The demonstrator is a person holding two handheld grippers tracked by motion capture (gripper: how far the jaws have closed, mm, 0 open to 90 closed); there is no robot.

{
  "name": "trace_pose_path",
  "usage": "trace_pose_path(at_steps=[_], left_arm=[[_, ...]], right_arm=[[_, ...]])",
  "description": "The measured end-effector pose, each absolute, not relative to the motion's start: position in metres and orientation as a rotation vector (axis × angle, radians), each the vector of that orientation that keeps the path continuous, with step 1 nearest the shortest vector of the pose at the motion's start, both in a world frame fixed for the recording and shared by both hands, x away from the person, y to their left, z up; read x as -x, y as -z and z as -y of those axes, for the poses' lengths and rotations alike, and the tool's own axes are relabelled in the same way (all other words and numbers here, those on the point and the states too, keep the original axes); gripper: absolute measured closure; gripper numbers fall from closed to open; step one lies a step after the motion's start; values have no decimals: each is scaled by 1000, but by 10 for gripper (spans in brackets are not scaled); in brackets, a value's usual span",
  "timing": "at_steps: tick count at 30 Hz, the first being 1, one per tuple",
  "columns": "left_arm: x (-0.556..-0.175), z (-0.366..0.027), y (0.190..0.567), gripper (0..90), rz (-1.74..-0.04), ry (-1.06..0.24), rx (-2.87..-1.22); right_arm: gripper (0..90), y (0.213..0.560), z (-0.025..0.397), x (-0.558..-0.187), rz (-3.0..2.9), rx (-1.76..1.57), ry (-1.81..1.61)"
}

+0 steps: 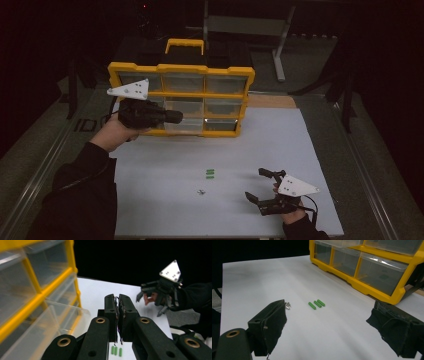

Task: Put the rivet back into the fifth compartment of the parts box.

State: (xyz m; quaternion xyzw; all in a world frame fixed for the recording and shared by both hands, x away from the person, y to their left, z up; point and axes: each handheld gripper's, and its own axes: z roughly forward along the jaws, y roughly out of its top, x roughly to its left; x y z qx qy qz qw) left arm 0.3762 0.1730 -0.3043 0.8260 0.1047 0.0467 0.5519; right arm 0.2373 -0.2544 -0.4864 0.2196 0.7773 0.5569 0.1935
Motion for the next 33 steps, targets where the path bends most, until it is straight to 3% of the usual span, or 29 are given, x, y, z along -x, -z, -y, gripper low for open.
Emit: trace_pose_path(at_steps=[13, 33], left_arm=[[-408, -174, 306, 847, -376, -150, -1955], [-426, -153, 335, 845, -557, -171, -2194]], right_arm=[[123, 487, 255, -238, -2180, -621, -1565], [123, 488, 255, -237, -2185, -622, -1563]])
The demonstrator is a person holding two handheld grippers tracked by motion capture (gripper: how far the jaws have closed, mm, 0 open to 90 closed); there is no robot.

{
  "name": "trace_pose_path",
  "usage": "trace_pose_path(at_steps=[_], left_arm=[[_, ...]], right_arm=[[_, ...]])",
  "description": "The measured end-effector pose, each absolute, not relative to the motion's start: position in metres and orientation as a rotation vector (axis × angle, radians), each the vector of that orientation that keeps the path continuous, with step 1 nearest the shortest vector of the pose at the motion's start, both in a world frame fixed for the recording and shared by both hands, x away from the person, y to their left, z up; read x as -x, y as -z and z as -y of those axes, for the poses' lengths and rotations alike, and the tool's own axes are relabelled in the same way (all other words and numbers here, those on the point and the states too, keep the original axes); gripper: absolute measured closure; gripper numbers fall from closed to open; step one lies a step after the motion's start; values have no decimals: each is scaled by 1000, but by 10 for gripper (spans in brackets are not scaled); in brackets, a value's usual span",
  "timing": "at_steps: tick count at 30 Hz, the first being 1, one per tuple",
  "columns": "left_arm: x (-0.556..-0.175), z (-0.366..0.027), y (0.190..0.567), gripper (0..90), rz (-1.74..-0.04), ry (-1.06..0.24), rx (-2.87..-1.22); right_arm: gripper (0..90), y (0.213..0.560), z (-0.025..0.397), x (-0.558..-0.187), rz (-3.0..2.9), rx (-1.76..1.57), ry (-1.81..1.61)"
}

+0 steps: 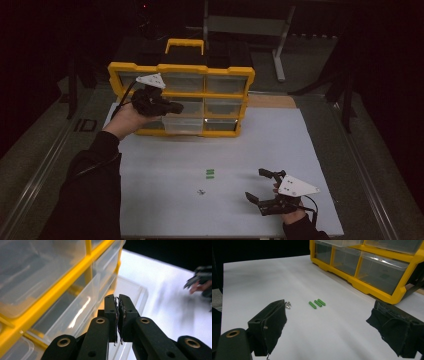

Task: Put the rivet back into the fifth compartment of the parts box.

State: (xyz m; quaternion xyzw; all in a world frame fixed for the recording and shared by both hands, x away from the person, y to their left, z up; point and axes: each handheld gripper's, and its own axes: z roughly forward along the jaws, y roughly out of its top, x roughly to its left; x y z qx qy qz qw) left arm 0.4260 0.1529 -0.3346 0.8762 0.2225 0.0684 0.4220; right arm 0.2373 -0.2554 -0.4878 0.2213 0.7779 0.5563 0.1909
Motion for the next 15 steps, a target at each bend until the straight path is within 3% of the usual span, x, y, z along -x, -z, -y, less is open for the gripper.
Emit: trace_pose_path(at_steps=[4, 11, 15], left_arm=[[-428, -147, 340, 845, -579, -188, -2273], [-427, -147, 340, 836, -596, -202, -2237], [-424, -150, 337, 713, -605, -208, -2201]], right_arm=[[123, 488, 255, -237, -2186, -622, -1563], [123, 488, 256, -237, -2185, -623, -1564], [123, 487, 256, -237, -2182, -622, -1566]])
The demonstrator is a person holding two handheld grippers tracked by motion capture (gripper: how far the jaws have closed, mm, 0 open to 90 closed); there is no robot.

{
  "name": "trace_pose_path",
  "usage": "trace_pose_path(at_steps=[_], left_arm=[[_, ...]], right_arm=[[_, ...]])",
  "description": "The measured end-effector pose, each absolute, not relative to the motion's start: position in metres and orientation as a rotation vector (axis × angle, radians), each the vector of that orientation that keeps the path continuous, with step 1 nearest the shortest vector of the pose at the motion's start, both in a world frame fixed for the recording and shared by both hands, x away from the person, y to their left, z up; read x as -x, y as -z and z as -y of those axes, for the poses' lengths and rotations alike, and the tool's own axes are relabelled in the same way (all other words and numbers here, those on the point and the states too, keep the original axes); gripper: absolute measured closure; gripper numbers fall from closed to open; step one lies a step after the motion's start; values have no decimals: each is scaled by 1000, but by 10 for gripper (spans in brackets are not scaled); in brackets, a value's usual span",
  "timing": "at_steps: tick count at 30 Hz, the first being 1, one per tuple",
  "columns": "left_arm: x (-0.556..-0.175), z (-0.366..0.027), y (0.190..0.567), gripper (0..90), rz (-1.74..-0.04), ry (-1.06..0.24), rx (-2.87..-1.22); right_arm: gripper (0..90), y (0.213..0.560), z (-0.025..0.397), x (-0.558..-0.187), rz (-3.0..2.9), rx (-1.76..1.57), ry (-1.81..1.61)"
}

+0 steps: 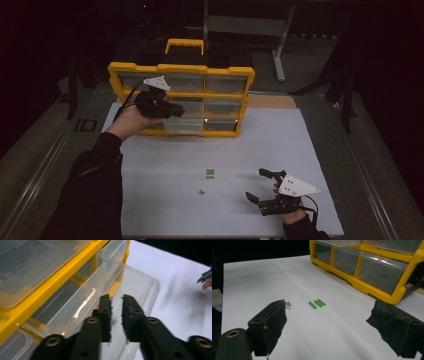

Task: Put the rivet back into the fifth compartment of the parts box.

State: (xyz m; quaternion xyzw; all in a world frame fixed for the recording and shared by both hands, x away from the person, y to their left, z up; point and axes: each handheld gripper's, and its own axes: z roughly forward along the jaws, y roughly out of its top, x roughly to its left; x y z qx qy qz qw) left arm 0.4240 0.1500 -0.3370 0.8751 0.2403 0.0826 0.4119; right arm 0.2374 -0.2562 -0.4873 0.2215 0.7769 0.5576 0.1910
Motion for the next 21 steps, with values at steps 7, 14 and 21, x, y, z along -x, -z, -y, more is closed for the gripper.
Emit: trace_pose_path(at_steps=[7, 14, 21], left_arm=[[-416, -153, 329, 398, -612, -217, -2161], [-404, -153, 329, 0, -604, -165, -2152], [-389, -151, 330, 0, -581, -161, -2149]], right_arm=[[123, 487, 256, -237, -2183, -623, -1565], [123, 486, 256, -237, -2180, -626, -1566], [123, 486, 255, -236, -2182, -619, -1563]])
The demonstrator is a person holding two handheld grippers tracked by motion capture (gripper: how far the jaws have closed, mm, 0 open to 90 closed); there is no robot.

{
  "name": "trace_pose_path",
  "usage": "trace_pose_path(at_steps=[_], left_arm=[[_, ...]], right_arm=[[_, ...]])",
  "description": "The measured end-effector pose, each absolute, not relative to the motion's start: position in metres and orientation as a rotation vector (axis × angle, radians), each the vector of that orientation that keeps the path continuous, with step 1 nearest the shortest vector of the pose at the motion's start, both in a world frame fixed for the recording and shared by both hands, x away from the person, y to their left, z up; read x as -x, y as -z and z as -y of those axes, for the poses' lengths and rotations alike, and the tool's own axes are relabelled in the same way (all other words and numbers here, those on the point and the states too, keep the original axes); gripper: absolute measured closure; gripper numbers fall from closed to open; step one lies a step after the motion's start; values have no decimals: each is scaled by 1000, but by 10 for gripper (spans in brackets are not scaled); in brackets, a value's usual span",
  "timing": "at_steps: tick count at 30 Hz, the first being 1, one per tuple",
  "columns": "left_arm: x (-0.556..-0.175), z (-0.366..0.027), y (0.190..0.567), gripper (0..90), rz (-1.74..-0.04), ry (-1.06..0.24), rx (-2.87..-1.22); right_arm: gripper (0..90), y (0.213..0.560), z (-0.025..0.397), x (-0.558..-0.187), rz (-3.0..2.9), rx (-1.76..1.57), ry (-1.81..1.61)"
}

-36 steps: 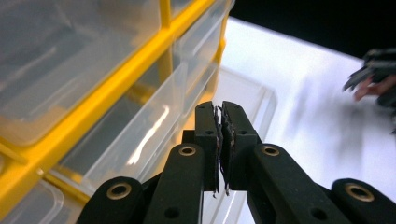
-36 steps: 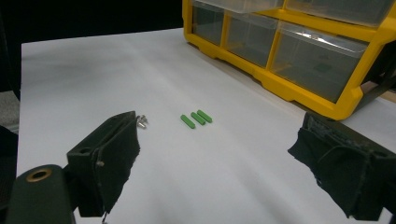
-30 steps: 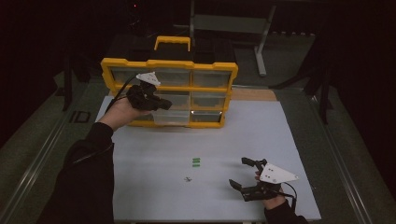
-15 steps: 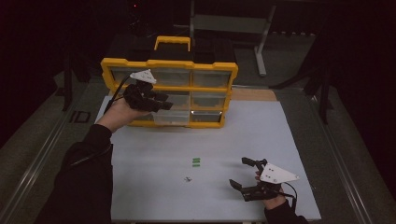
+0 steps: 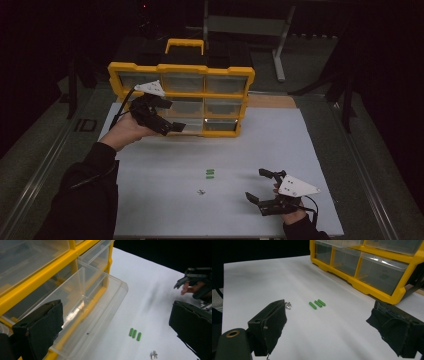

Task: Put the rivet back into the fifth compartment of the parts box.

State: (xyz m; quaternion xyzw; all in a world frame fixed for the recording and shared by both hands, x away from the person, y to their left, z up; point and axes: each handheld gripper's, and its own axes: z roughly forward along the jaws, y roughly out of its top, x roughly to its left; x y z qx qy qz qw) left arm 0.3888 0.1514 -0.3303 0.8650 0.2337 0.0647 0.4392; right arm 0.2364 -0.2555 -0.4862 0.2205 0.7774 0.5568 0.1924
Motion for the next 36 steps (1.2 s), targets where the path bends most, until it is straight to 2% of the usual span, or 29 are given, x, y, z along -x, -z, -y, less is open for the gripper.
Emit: trace_pose_path(at_steps=[5, 19, 36], left_arm=[[-372, -151, 334, 0, -549, -188, -2148], [-335, -147, 353, 0, -472, -137, -2144], [-303, -122, 411, 0, -399, -48, -2161]], right_arm=[[123, 486, 255, -236, -2183, -620, -1565], [123, 486, 255, -236, -2186, -617, -1563], [123, 486, 254, -236, -2185, -607, -1573]])
